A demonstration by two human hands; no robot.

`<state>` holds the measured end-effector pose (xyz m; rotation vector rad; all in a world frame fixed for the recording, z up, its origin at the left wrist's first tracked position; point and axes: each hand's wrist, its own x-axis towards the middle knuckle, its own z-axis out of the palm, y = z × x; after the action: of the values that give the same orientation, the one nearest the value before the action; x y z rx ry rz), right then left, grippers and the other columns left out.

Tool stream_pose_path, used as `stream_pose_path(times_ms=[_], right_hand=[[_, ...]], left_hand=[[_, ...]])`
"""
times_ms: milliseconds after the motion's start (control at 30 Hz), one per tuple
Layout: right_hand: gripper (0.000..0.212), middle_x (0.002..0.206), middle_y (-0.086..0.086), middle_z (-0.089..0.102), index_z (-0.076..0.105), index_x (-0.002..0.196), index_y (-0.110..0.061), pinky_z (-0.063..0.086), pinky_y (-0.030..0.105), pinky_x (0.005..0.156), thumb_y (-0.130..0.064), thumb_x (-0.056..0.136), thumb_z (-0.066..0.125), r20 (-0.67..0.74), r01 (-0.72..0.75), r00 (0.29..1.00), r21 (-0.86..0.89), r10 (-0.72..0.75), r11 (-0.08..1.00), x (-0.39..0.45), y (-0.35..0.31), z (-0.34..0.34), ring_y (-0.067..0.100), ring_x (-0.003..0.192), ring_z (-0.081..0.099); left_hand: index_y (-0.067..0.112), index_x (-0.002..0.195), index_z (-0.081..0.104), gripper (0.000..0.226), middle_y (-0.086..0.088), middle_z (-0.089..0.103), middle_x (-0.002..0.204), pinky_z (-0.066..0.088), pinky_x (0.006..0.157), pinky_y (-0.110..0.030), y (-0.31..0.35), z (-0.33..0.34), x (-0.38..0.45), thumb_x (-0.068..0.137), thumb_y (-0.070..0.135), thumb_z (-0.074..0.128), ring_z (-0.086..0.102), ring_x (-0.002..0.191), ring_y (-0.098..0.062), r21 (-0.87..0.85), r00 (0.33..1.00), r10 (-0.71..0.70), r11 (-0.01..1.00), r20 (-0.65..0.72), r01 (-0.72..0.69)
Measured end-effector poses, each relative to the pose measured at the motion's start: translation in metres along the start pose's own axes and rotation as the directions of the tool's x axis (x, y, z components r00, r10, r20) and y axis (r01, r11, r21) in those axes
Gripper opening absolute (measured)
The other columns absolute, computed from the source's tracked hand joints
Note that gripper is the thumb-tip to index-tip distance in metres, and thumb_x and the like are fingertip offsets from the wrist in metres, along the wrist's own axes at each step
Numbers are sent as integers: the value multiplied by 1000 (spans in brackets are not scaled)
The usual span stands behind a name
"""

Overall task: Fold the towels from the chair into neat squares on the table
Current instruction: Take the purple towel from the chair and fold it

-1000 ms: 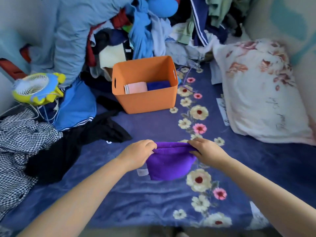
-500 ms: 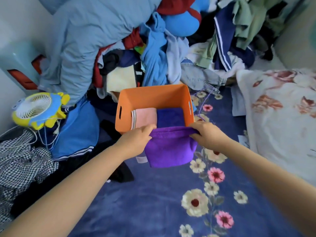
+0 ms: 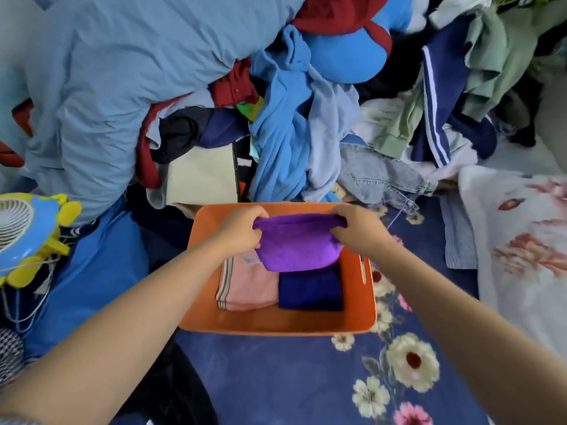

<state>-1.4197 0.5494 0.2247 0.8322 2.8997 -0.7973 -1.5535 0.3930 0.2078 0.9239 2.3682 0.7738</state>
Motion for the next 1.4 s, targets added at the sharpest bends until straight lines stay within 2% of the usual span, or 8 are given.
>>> stream_pose_path(times_ms=[167, 367, 500, 733, 867, 1033, 1233, 1400], right_hand=[[38, 121, 18, 52, 57, 117, -3, 41, 36, 88, 3, 80, 49, -1, 38, 999, -112, -39, 993, 45, 37, 43, 34, 112, 50], [23, 81, 27, 59, 55, 67, 5, 43, 32, 34, 17, 48, 61, 88, 256, 966, -266, -241, 929, 35, 71, 93, 37, 47, 57], [29, 85, 25, 60, 56, 69, 4, 48, 40, 33, 22, 48, 64, 126, 261, 964, -284, -234, 923, 29, 83, 108, 37, 52, 58], [14, 76, 18, 60, 50, 67, -3, 36, 23, 31, -3, 66, 36, 2, 384, 910, -380, -414, 842, 30, 76, 104, 32, 57, 60], [30, 128, 16, 41, 52, 114, 0, 46, 34, 70, 3, 88, 38, 301, 227, 951, -545, -65, 807, 18, 71, 146, 34, 115, 46], [34, 138, 12, 41, 48, 128, -6, 37, 34, 102, -6, 96, 38, 583, 232, 757, -661, 294, 713, 10, 93, 183, 27, 127, 40], [34, 134, 14, 42, 47, 126, -5, 42, 35, 95, -5, 93, 42, 514, 158, 833, -578, 206, 801, 22, 89, 181, 28, 124, 42], [49, 156, 12, -10, 28, 141, -18, 24, 45, 113, -14, 94, 45, 491, -44, 812, -489, 316, 871, 25, 96, 195, 33, 144, -6]], left_hand=[[-10, 98, 60, 27, -24, 59, 106, 26, 70, -15, -42, 41, 52, 75, -17, 47, 54, 101, -32, 97, 985, 143, 986, -96, -134], [-5, 75, 60, 20, -25, 63, 84, 41, 73, -28, -86, 106, 51, 68, -2, 41, 51, 84, -21, 232, 914, 393, 884, 99, -406], [-2, 76, 60, 26, -19, 64, 73, 54, 45, -28, -96, 120, 56, 68, 3, 35, 66, 61, -28, 363, 860, 472, 779, 196, -511], [8, 82, 42, 13, -9, 45, 90, 53, 59, -24, -101, 129, 71, 69, 6, 40, 44, 84, -20, 450, 660, 721, 529, 210, -720], [-4, 83, 61, 19, -17, 63, 85, 53, 56, -26, -102, 154, 58, 67, -2, 50, 63, 85, -29, 500, 702, 499, 493, 508, -712], [2, 129, 44, 37, -19, 45, 130, 40, 94, -38, -101, 186, 48, 93, -1, 37, 41, 121, -32, 511, 681, 42, 627, 731, -588], [5, 124, 48, 32, -17, 51, 124, 42, 88, -40, -94, 192, 50, 92, 8, 40, 49, 115, -34, 495, 893, 21, 826, 449, -268], [13, 146, 18, 61, -15, 22, 149, 32, 106, -38, -108, 194, 59, 94, 29, 46, 24, 137, -31, 607, 907, -64, 762, 417, -225]])
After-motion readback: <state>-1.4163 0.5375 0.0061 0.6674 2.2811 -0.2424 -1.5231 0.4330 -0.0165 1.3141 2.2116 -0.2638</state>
